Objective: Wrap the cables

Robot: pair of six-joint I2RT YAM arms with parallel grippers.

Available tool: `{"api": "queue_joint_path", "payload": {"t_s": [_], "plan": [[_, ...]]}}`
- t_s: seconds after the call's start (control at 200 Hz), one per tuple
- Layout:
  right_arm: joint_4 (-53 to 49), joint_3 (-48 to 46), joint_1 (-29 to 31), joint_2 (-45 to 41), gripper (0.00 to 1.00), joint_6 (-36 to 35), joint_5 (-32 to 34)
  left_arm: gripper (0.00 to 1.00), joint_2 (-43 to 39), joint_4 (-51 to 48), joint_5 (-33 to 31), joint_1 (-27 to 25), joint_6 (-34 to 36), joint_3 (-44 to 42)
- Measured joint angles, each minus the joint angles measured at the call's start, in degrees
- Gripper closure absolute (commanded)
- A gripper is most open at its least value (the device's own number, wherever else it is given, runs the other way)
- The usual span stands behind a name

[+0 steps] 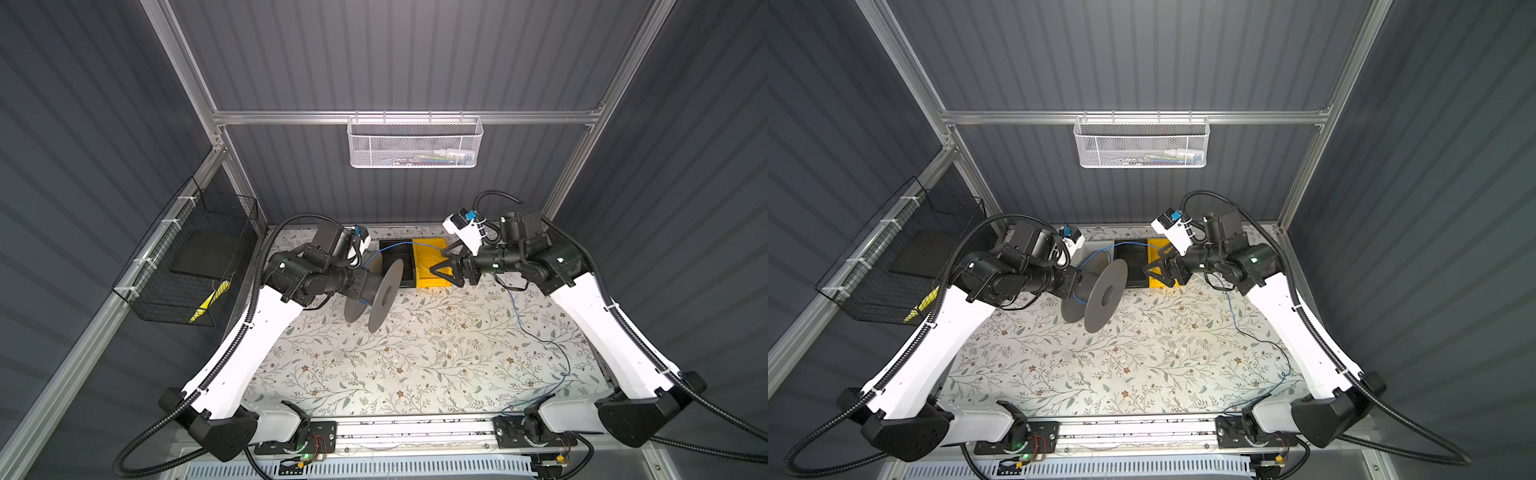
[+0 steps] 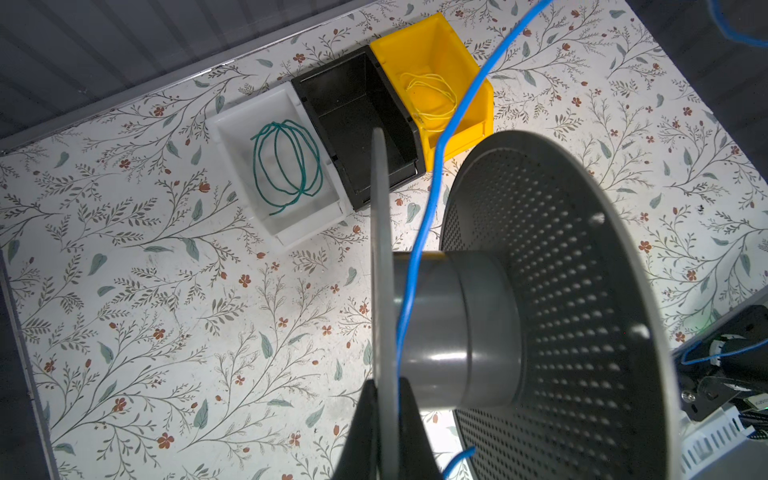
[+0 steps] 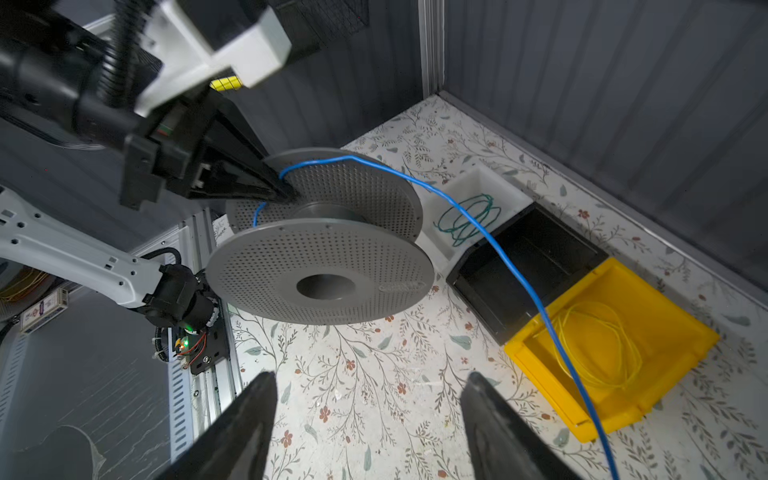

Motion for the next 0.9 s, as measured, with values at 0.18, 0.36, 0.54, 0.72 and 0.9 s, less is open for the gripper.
{"api": "queue_joint_path", "payload": {"t_s": [0.18,0.36,0.54,0.72,0.9], "plan": [[-1.62,2.16,-1.25,1.07,0.19,-0.76,2.14,1.00,0.44,-0.76,0.66,0.00,0.20,0.00],[-4.72,9.25,-3.04,9.35,0.17,-3.26,3.58,1.00,0.44,-1.11,2.64,0.00,0.70,0.26],[-6.47,9.20,-3.78,14.82,0.18,-4.59,0.09,1.00,0.44,-1.42,3.15,0.00,1.14,0.26],[-6.64,6.84,-3.76,14.93,0.23,-5.09,-1.11,1.00,0.44,-1.49,3.15,0.00,1.31,0.26],[-6.51,5.70,-3.76,15.04,0.39,-5.20,-0.39,1.00,0.44,-1.46,3.15,0.00,1.31,0.28]]}}
